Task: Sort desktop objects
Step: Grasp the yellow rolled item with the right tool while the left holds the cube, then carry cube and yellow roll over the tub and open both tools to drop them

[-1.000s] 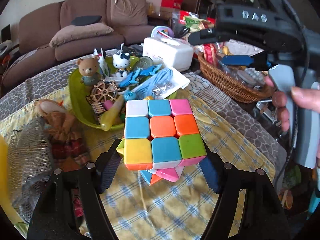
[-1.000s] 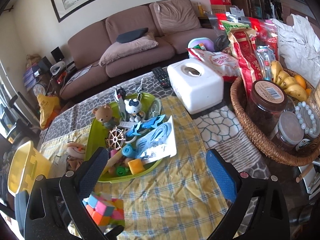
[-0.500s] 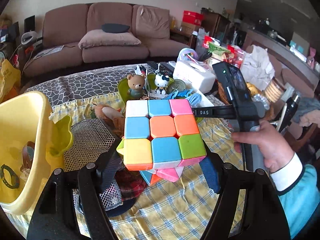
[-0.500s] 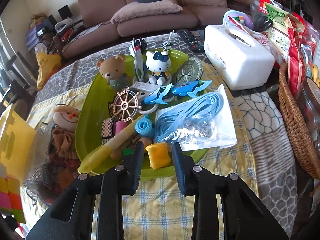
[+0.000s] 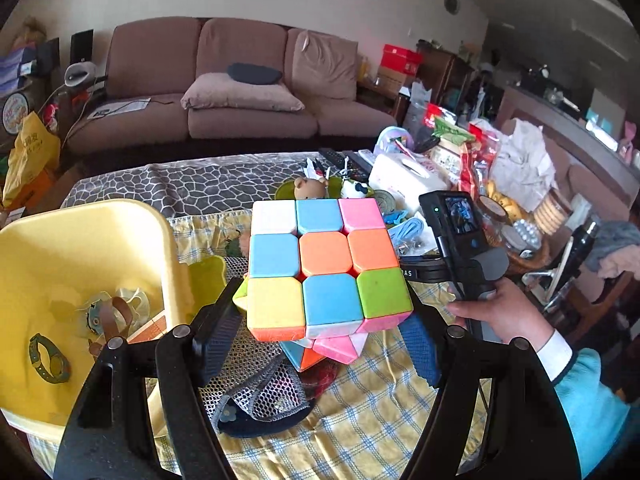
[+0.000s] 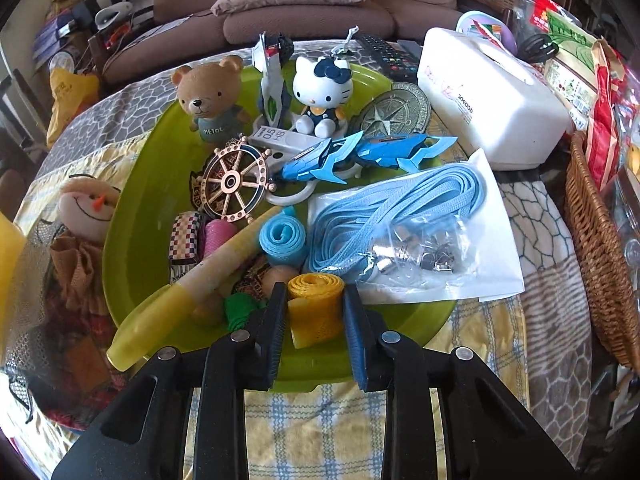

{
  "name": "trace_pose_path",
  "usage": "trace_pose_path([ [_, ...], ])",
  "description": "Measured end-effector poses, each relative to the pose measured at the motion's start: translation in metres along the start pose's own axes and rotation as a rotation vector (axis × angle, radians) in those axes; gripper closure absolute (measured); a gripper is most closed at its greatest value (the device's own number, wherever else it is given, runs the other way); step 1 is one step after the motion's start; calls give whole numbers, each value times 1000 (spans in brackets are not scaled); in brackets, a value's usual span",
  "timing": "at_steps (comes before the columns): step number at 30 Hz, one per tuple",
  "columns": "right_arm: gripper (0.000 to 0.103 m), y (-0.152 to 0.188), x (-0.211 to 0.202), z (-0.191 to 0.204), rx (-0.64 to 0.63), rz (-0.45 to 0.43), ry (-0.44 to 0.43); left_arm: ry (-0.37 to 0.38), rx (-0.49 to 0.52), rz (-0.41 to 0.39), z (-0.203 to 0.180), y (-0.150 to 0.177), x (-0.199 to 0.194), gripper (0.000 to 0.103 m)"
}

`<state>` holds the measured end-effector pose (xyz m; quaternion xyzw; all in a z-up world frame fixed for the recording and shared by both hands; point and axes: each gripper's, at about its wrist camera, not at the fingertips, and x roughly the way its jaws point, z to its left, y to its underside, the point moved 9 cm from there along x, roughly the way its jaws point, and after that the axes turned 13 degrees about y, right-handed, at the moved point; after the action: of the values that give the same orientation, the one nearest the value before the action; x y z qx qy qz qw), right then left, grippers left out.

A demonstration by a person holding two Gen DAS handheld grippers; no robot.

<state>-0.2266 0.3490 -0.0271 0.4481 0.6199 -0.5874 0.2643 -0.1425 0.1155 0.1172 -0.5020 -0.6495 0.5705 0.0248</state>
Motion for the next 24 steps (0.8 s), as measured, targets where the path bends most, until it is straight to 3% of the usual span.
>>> trace_pose_path([
  [5,77,-6,-14,-3,22,-34,-4,-25,-20,-28,17,-6,-16,32],
  [11,77,-30,-76,15,75,-140,-141,-95,-63,-32,56,-7,-35,32],
  [18,77,-44,-153,89,-13,-253,-325,-180,-116,-51,104,-4,-62,32],
  [24,77,-38,-211,171,-130,-318,-469,-264,-165,-17,143,12,-74,32],
])
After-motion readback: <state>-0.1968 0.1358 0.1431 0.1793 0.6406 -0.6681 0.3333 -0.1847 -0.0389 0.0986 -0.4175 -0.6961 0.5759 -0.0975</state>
